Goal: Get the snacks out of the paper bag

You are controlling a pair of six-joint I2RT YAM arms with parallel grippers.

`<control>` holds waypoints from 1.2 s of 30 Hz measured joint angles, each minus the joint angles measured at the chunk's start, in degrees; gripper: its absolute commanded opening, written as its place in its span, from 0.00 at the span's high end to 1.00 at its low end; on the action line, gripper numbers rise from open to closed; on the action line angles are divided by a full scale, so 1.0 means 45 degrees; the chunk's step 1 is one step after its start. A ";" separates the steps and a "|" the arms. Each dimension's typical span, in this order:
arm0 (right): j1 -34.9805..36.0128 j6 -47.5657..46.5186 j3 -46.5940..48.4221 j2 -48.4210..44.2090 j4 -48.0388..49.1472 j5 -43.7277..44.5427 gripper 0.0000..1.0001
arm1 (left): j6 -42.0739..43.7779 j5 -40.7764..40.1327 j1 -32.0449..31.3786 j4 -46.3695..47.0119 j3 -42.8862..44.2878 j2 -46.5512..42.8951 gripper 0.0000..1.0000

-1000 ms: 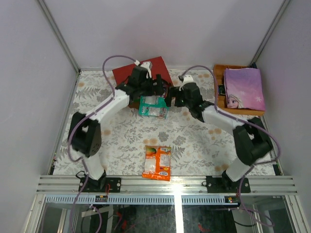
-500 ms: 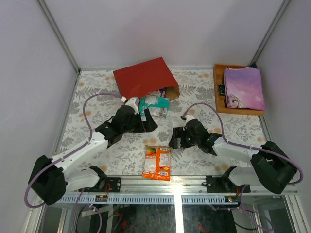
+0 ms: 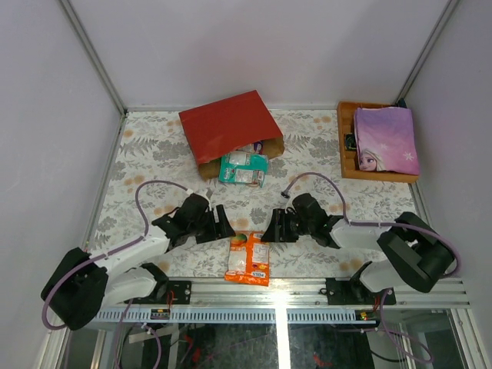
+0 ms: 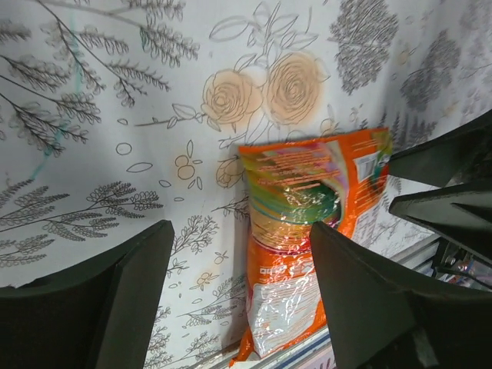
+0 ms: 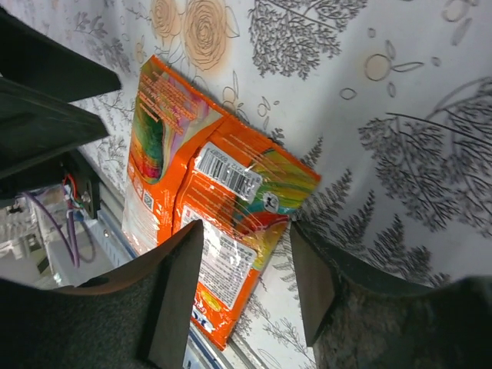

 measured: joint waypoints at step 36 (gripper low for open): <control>-0.3317 -0.3021 0.3113 0.0952 -0.3759 0.0296 1.00 | 0.1515 -0.0894 0.0476 -0.0034 0.3662 0.1554 0.00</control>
